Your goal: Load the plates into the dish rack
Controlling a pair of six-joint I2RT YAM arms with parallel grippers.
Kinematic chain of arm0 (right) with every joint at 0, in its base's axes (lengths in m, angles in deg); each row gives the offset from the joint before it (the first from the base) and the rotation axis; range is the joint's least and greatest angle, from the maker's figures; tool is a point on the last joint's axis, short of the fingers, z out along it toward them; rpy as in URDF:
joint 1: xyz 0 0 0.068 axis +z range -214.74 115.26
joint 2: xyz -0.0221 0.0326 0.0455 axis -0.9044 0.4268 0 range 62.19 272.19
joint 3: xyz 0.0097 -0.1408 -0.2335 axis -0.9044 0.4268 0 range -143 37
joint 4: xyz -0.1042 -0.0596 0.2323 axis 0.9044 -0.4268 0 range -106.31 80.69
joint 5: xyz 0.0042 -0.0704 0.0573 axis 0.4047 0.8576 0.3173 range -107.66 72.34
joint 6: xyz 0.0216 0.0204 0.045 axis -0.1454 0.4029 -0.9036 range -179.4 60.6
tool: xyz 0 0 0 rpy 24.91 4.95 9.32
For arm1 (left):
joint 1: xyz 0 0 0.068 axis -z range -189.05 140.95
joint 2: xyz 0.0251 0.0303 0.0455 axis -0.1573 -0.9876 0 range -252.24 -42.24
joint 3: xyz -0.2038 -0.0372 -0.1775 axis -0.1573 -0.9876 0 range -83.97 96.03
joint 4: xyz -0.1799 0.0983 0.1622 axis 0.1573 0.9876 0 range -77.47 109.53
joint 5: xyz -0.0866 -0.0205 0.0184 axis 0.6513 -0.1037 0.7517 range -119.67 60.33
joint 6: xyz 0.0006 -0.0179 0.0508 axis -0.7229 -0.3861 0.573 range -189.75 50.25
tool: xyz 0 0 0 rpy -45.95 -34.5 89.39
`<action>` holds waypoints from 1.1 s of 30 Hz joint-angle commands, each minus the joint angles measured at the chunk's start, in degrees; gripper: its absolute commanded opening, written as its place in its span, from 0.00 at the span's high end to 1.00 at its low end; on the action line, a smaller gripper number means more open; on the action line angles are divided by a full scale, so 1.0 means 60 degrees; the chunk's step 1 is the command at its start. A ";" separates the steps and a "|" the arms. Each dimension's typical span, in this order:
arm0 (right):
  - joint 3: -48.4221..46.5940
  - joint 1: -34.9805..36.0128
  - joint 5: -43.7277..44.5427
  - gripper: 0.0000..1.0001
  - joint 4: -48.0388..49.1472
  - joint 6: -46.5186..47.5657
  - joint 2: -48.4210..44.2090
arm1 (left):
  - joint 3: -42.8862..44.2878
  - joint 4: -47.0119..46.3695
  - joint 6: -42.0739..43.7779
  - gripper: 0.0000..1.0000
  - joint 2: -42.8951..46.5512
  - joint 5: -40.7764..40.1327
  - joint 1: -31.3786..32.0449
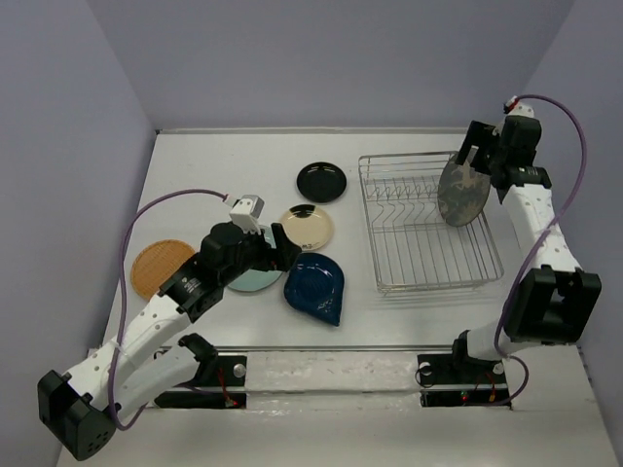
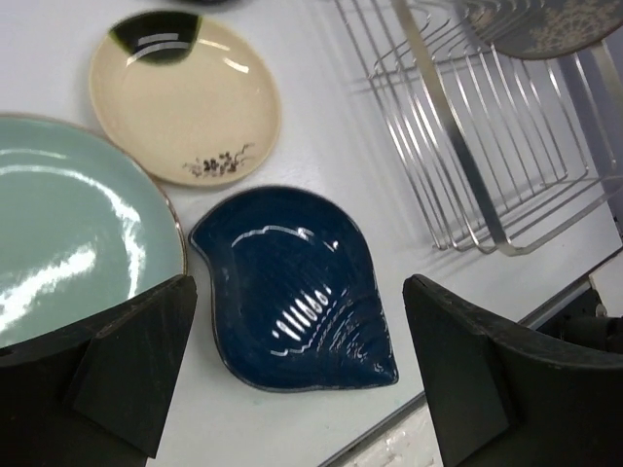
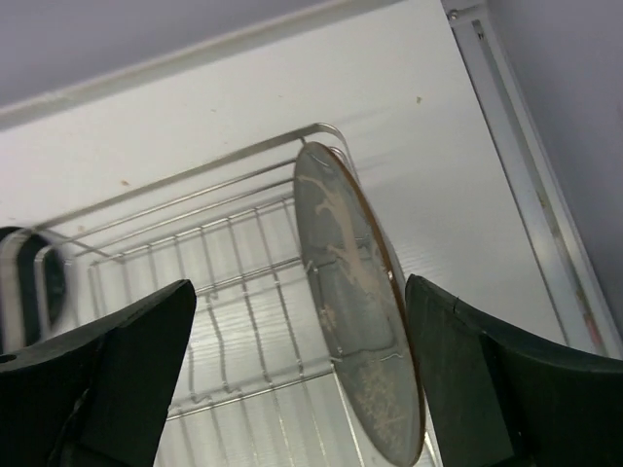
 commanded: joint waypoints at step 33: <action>0.4232 0.2851 -0.3770 0.00 0.2090 -0.2594 -0.4624 | -0.4181 0.1931 -0.7135 0.13 0.2831 -0.3568 -0.0403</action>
